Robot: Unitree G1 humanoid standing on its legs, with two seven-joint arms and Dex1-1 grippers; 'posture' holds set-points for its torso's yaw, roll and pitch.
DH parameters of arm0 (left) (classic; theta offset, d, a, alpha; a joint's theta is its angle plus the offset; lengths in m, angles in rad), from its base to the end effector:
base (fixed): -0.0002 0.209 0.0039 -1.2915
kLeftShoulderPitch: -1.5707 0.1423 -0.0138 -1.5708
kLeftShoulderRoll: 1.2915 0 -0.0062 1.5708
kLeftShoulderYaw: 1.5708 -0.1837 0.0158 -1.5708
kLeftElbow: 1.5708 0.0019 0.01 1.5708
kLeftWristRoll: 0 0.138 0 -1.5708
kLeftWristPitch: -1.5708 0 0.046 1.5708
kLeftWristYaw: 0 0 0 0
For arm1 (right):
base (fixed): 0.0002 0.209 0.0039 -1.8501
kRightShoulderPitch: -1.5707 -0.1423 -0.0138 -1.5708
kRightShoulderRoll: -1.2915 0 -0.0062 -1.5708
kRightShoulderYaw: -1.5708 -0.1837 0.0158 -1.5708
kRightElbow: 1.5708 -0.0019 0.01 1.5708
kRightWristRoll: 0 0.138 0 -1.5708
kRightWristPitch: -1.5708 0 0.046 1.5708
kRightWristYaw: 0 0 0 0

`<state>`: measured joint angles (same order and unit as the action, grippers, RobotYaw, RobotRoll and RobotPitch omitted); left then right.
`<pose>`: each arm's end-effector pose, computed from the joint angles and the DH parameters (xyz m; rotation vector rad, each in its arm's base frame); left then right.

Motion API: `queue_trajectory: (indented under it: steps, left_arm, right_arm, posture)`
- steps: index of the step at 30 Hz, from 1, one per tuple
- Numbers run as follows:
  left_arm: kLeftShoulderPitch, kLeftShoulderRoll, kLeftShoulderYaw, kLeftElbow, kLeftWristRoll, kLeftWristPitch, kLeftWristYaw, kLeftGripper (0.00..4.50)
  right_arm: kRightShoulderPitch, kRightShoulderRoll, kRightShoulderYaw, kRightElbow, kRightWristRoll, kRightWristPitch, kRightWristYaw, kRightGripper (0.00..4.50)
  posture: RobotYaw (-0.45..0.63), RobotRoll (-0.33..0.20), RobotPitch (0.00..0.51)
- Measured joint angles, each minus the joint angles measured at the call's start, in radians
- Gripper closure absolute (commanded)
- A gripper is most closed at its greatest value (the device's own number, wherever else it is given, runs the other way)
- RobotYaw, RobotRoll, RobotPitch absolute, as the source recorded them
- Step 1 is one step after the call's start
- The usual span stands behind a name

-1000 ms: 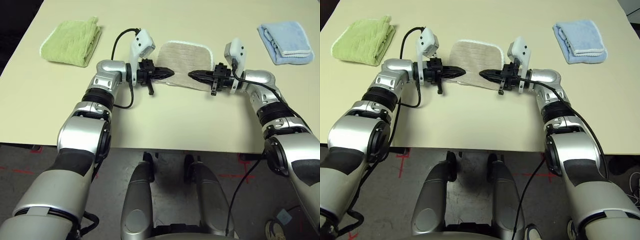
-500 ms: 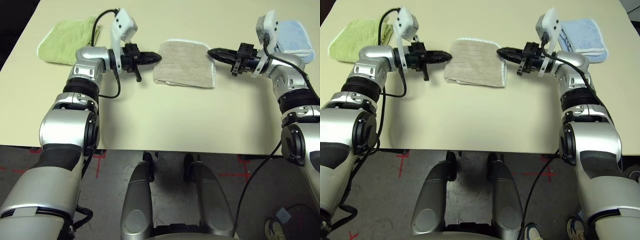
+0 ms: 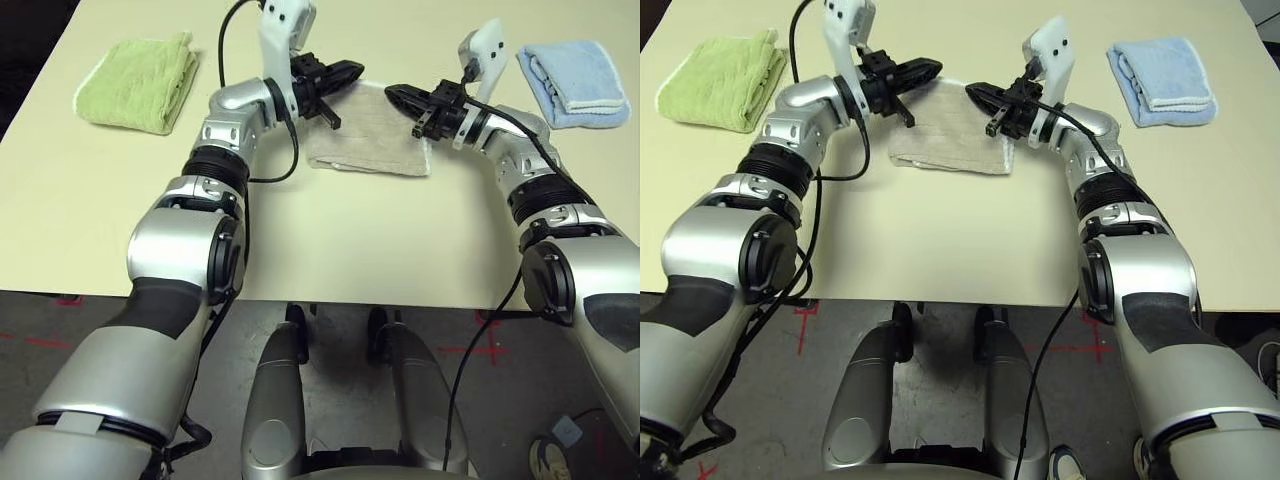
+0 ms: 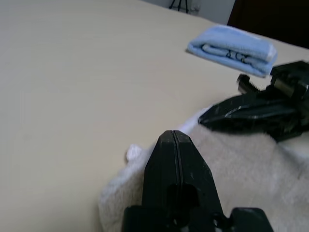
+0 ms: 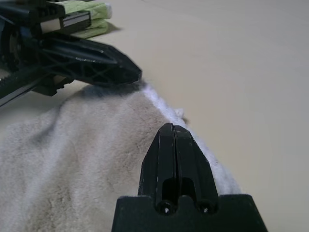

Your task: Fold the towel and set it aside.

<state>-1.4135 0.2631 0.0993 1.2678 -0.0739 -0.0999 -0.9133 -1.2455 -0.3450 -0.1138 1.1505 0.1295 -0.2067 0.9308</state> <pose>0.3842 0.1439 0.2559 0.2079 -0.1793 -0.9319 0.3762 -0.1863 0.2295 -0.2195 -0.2633 0.8489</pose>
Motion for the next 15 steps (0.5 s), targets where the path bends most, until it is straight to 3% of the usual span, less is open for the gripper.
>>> queue_trajectory:
  steps: [8,15]
  left_arm:
    - [0.037,0.003,-0.02,0.0,0.032,-0.001,0.009,4.45]
    - [0.063,0.016,-0.034,0.004,0.07,-0.002,0.113,4.45]
  right_arm:
    - [0.007,0.008,0.003,0.001,-0.021,0.0,-0.032,4.5]
    - [0.043,0.021,0.004,0.022,-0.036,-0.009,-0.083,4.5]
  posture:
    - [-0.03,0.0,0.36]
    - [-0.04,0.0,0.367]
